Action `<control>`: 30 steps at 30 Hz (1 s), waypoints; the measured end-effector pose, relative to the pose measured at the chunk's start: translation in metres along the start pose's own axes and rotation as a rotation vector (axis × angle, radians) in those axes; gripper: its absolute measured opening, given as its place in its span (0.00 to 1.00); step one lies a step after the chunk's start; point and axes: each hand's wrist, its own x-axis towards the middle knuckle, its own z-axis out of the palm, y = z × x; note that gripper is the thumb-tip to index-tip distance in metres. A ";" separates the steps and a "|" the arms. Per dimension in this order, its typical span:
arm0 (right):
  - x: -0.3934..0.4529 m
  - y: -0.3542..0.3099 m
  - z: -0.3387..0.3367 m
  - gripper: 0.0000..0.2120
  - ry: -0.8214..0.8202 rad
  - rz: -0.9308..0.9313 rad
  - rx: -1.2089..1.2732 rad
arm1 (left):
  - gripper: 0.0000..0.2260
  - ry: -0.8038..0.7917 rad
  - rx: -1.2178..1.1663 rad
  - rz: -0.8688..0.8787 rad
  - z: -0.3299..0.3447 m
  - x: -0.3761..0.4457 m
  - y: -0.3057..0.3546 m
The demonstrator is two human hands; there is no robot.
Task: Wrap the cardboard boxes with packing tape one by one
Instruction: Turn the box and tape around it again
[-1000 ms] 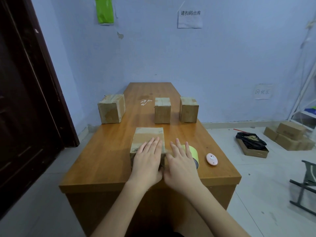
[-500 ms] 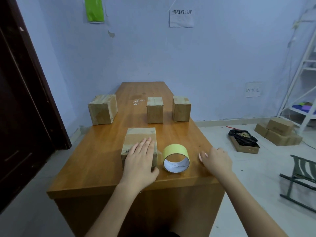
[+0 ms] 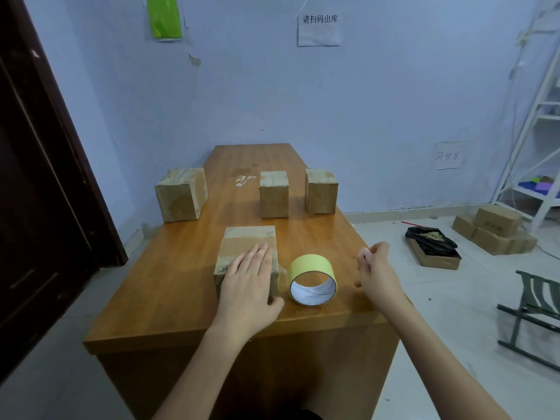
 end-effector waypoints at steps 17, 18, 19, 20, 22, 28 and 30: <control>-0.021 -0.051 -0.019 0.19 -0.124 -0.140 0.412 | 0.36 0.001 0.001 -0.004 0.001 -0.001 0.000; -0.022 -0.052 -0.018 0.20 -0.121 -0.141 0.412 | 0.36 0.004 0.004 -0.004 0.001 -0.001 0.000; -0.023 -0.052 -0.017 0.20 -0.117 -0.137 0.410 | 0.36 0.006 0.006 -0.005 0.001 -0.001 0.000; -0.024 -0.052 -0.016 0.20 -0.112 -0.132 0.405 | 0.36 0.007 0.006 -0.007 0.001 -0.001 0.000; -0.025 -0.052 -0.014 0.20 -0.099 -0.135 0.385 | 0.35 0.006 0.003 -0.011 0.001 -0.001 0.000; -0.027 -0.058 -0.010 0.18 -0.079 -0.148 0.346 | 0.36 0.003 -0.006 -0.013 0.000 -0.001 0.001; -0.029 -0.064 -0.009 0.17 -0.060 -0.134 0.387 | 0.36 0.000 -0.002 -0.011 0.000 -0.002 0.000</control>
